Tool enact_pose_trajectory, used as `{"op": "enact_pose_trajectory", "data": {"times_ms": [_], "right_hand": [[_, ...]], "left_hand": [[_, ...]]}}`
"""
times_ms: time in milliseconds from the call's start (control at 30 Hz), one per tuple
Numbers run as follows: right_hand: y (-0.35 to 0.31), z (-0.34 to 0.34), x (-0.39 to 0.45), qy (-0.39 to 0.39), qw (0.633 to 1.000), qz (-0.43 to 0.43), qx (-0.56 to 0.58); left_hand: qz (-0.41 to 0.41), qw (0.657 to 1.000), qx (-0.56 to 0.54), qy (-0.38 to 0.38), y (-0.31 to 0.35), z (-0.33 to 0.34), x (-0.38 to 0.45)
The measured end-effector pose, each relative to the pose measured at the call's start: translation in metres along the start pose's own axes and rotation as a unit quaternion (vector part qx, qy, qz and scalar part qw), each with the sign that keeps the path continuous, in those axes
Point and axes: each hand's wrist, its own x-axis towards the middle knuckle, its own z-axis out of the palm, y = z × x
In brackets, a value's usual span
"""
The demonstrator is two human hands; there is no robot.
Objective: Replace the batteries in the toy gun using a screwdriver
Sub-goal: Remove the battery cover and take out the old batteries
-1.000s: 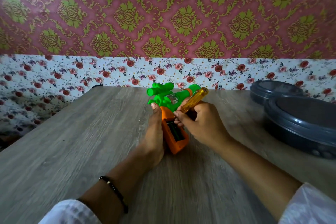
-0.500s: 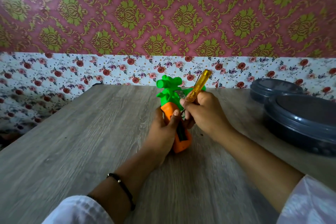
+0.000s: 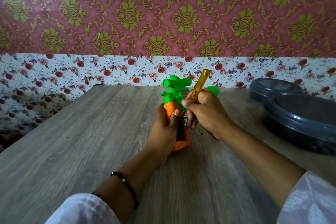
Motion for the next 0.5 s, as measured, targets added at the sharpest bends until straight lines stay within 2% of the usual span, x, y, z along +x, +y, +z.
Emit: {"op": "enact_pose_trajectory", "data": {"times_ms": [500], "right_hand": [[0.002, -0.009, 0.006, -0.021, 0.980, 0.150, 0.129]], "left_hand": [[0.030, 0.999, 0.029, -0.031, 0.011, 0.002, -0.008]]}}
